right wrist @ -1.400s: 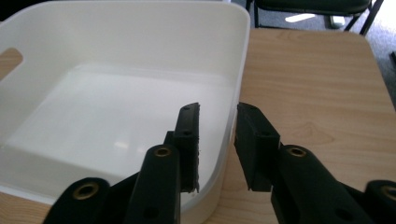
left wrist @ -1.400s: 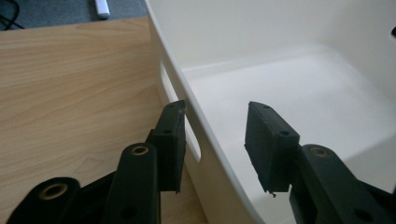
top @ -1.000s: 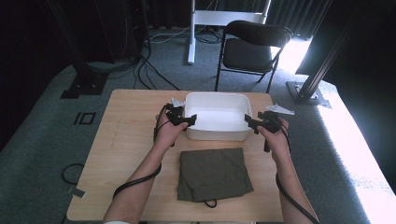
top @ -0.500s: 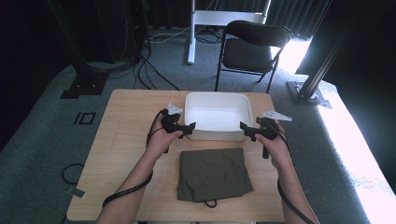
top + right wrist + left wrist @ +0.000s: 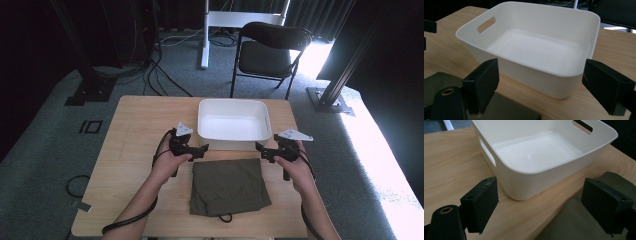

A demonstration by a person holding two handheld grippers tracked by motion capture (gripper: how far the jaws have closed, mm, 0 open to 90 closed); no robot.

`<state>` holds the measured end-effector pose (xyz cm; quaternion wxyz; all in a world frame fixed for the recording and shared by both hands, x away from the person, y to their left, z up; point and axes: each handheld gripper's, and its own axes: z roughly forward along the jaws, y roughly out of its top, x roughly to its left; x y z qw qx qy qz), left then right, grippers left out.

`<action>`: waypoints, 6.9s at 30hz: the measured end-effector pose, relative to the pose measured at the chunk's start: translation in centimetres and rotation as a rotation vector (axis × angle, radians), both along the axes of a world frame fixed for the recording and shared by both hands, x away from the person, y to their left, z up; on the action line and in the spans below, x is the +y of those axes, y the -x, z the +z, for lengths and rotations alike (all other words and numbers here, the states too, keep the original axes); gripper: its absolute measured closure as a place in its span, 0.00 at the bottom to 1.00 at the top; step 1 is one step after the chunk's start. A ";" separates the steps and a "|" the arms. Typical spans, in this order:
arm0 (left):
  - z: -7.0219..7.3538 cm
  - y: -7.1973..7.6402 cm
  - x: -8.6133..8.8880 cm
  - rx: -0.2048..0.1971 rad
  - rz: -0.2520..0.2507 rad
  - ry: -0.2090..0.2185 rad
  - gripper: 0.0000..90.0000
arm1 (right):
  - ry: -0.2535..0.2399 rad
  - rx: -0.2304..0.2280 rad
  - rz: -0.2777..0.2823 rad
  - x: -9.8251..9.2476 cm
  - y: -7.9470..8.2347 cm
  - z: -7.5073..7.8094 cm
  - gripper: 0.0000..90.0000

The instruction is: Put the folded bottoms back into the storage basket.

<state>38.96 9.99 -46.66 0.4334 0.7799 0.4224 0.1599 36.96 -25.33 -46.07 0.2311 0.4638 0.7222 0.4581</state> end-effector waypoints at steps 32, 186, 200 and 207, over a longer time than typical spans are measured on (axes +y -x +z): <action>-4.7 5.9 0.0 0.122 -0.059 -0.025 0.18 | -0.009 0.098 0.020 0.5 5.4 -6.3 0.15; 8.9 -9.6 -5.0 -0.034 -0.063 0.108 0.87 | -0.182 0.051 -0.034 0.2 -7.2 7.5 0.87; 6.4 -12.9 -5.6 0.022 -0.006 0.089 0.87 | -0.186 0.116 -0.085 0.5 -11.0 4.9 0.87; 4.6 -13.8 -5.4 0.037 0.004 0.079 0.87 | -0.192 0.170 -0.097 1.0 -12.6 2.2 0.87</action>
